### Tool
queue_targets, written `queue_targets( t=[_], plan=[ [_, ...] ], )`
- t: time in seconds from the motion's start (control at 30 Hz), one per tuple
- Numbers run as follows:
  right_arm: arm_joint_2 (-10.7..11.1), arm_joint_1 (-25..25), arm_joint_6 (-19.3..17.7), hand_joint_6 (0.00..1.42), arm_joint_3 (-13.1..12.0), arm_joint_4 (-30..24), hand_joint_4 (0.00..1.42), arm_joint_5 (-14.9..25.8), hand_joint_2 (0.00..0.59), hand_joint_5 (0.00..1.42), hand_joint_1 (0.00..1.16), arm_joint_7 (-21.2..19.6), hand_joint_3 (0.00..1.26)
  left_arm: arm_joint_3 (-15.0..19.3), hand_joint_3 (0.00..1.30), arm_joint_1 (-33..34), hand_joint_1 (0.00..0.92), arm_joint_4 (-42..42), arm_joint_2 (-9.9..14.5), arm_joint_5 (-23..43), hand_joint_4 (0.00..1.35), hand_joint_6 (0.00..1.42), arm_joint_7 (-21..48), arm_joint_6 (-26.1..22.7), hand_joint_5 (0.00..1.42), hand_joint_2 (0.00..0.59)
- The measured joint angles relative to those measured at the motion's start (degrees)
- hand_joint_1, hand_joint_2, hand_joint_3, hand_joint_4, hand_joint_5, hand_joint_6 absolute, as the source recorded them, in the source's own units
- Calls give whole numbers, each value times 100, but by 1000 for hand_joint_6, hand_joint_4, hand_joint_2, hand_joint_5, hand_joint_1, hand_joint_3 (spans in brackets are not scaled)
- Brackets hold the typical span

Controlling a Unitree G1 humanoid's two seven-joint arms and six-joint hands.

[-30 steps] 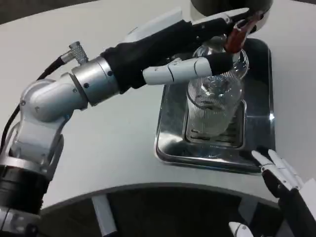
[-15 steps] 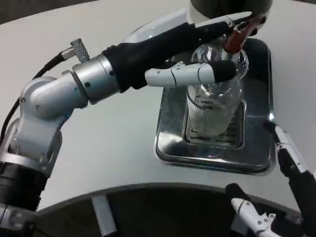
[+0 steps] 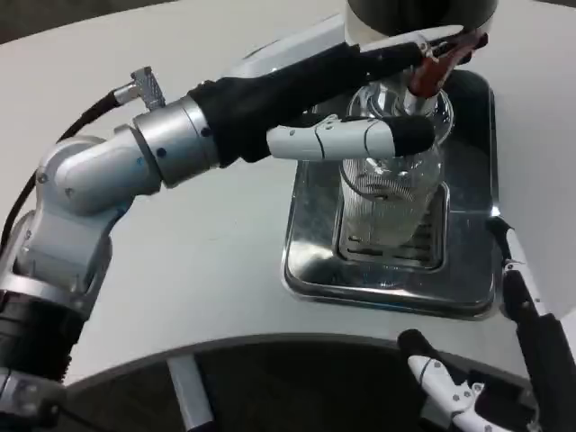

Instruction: Grasp the cup under the faucet to collect the drink, then remove the cup.

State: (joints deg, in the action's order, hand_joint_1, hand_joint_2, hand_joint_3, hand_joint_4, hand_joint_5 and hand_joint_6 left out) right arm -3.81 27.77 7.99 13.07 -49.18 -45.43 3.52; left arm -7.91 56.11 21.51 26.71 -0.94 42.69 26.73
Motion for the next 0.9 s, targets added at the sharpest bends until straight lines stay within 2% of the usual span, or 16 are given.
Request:
queue_targets(
  t=[0.27, 0.5, 0.9],
  plan=[
    [122, -399, 3, 163, 96, 306, 0, 186, 275, 39, 685, -365, 0, -12, 108, 35, 0, 0, 35, -155, 0, 160, -10, 118, 50, 83],
    [127, -906, 106, 162, 269, 612, 0, 196, 273, 36, 691, -561, 0, -24, 108, 58, 0, -1, 50, -181, 0, 160, -8, 153, 50, 83],
    [123, -1383, 332, 135, 425, 1171, 0, 211, 262, 15, 702, -861, 0, -124, 108, 123, 0, 0, 169, -200, 0, 160, -5, 260, 39, 82]
  ],
)
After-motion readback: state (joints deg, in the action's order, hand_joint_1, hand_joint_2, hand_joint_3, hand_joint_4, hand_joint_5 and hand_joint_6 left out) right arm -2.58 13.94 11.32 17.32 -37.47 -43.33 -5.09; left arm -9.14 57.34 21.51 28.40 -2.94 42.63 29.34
